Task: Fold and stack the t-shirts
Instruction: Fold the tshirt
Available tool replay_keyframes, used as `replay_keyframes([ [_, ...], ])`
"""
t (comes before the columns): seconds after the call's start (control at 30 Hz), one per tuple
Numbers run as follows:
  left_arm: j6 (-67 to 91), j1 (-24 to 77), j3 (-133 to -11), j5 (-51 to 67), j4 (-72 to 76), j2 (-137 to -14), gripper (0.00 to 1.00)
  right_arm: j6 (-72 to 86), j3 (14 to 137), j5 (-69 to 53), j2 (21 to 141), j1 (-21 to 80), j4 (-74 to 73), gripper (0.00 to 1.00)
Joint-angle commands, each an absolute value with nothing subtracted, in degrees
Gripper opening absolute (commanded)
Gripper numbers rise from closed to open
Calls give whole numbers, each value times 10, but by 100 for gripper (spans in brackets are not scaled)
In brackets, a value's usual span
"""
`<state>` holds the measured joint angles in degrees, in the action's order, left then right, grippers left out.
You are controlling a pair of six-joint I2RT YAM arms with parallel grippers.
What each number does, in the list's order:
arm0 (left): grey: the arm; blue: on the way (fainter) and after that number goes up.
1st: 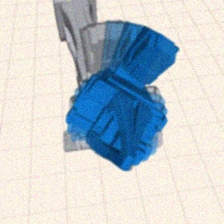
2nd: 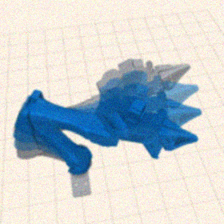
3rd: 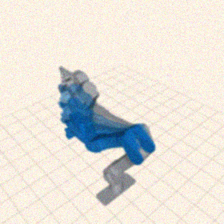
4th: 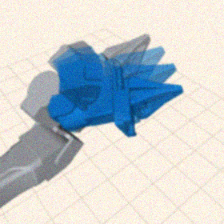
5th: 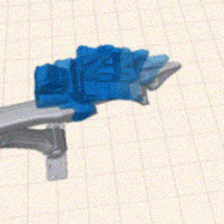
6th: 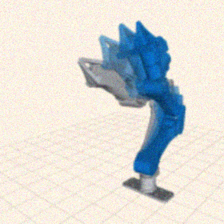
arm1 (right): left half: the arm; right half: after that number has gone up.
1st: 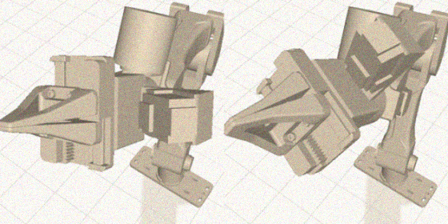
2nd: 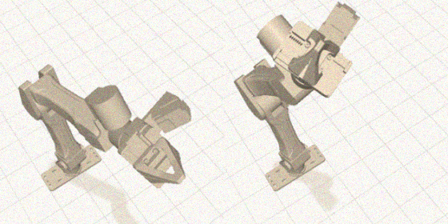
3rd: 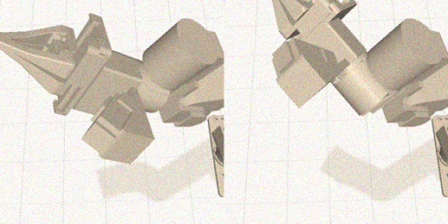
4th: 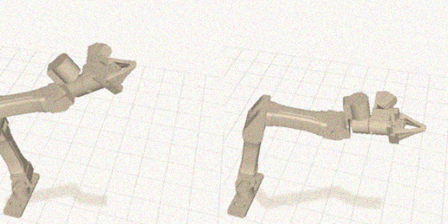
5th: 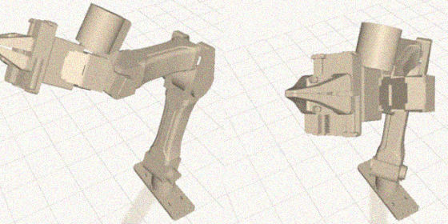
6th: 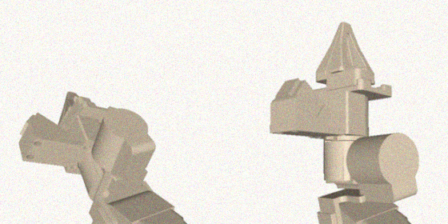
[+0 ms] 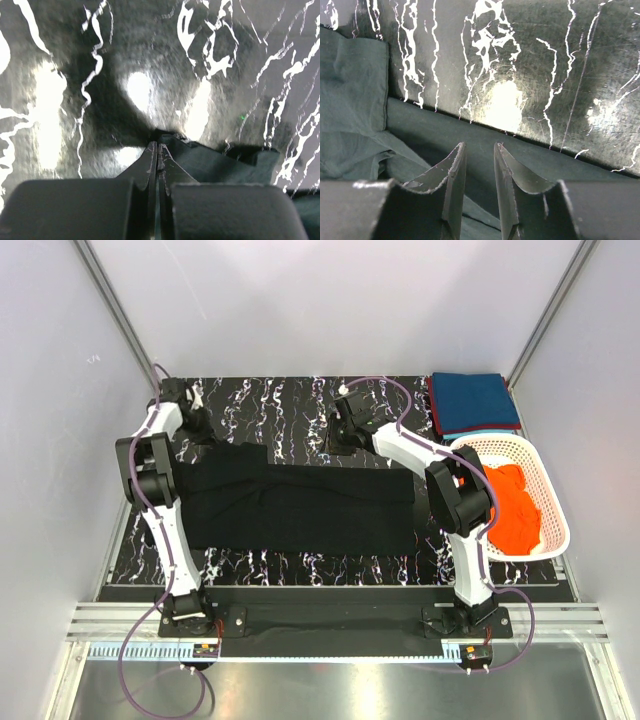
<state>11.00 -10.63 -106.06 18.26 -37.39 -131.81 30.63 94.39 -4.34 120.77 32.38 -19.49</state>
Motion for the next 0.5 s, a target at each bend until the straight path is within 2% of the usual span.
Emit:
replay_keyframes([
  [0.0, 119, -103, -1060, 178, -384, -1243, 0, 292, 947, -70, 1186, 326, -189, 35],
  [0.2, 124, -103, -1020, 172, -381, -1134, 0, 291, 912, -83, 1173, 326, -190, 34],
  [0.47, 121, -103, -884, 140, -363, -992, 0, 269, 844, -103, 1126, 325, -188, 34],
])
